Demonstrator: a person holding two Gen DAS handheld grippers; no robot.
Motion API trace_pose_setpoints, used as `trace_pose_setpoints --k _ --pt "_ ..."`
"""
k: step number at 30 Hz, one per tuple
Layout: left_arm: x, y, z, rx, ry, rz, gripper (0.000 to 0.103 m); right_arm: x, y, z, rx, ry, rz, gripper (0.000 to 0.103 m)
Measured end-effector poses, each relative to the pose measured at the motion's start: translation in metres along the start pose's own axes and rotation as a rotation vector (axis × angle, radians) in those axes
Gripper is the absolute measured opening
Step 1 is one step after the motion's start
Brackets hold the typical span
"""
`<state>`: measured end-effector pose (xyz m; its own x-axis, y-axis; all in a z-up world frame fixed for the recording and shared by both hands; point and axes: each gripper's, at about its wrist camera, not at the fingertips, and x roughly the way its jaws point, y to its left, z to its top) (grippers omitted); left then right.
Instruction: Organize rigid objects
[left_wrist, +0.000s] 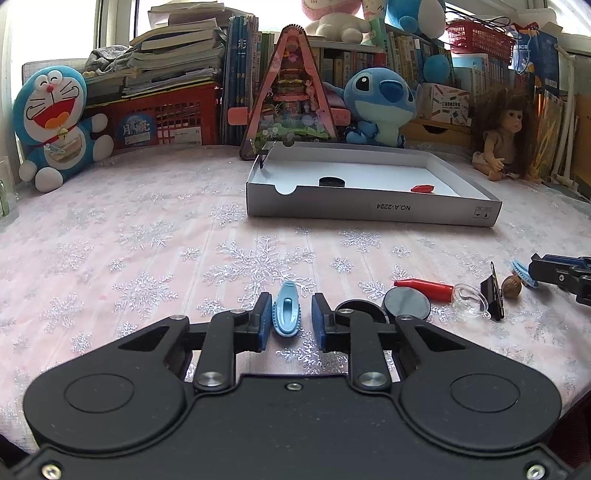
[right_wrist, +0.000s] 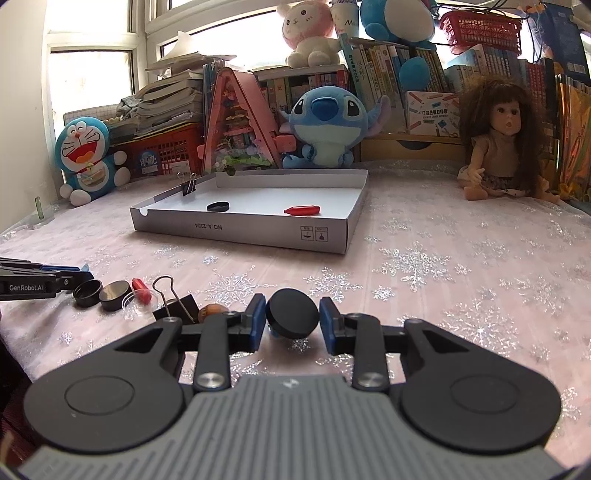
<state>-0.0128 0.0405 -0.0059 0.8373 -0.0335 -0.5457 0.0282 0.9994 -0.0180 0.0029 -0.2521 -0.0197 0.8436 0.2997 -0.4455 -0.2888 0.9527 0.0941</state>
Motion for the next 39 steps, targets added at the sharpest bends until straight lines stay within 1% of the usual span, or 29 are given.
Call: trace_pose_setpoints --k 1,3,4,7,9,10,12,13,14,16,19,23,30,35,39 --pt "0.001 0.0 0.0 0.002 -0.002 0.001 0.024 0.0 0.001 0.0 -0.003 0.0 -0.003 0.037" --pt "0.003 0.0 0.0 0.001 -0.017 0.016 0.03 0.001 0.001 0.001 -0.006 -0.001 -0.008 0.037" --pt "0.004 -0.001 0.0 0.005 -0.013 0.025 0.038 0.001 0.002 0.001 -0.007 0.0 -0.011 0.037" --pt "0.005 -0.002 -0.001 0.014 -0.012 0.036 0.039 0.002 0.002 0.0 -0.012 0.001 -0.015 0.037" --pt "0.006 -0.002 0.0 0.018 -0.011 0.033 0.037 0.003 0.003 0.0 -0.014 0.002 -0.018 0.037" --pt "0.006 -0.002 0.0 0.017 -0.008 0.026 0.035 0.003 0.003 0.0 -0.014 0.003 -0.02 0.037" --pt "0.006 0.0 0.001 0.002 -0.006 0.015 0.025 0.003 0.003 0.0 -0.014 0.003 -0.022 0.037" --pt "0.006 0.001 0.002 -0.006 -0.006 0.01 0.018 0.004 0.003 0.001 -0.014 0.002 -0.024 0.037" --pt "0.005 0.003 0.002 -0.012 -0.006 0.01 0.015 0.004 0.004 0.001 -0.015 0.001 -0.03 0.037" --pt "0.004 0.003 0.004 -0.018 -0.01 0.014 0.015 0.004 0.005 0.003 -0.027 -0.002 -0.046 0.036" --pt "0.001 0.002 0.009 0.0 -0.025 0.022 0.015 0.004 0.007 0.006 -0.036 -0.004 -0.047 0.036" --pt "0.001 0.001 0.021 -0.003 -0.039 0.001 0.015 0.006 0.007 0.015 -0.038 -0.009 -0.064 0.036" --pt "0.009 0.002 0.055 -0.019 -0.04 -0.027 0.015 0.017 0.006 0.035 -0.019 -0.008 -0.093 0.036" --pt "0.019 0.007 0.08 -0.063 -0.031 -0.053 0.015 0.029 0.002 0.054 0.008 0.0 -0.112 0.036" --pt "0.028 0.008 0.098 -0.073 -0.036 -0.069 0.015 0.04 0.0 0.068 0.026 0.002 -0.119 0.036"
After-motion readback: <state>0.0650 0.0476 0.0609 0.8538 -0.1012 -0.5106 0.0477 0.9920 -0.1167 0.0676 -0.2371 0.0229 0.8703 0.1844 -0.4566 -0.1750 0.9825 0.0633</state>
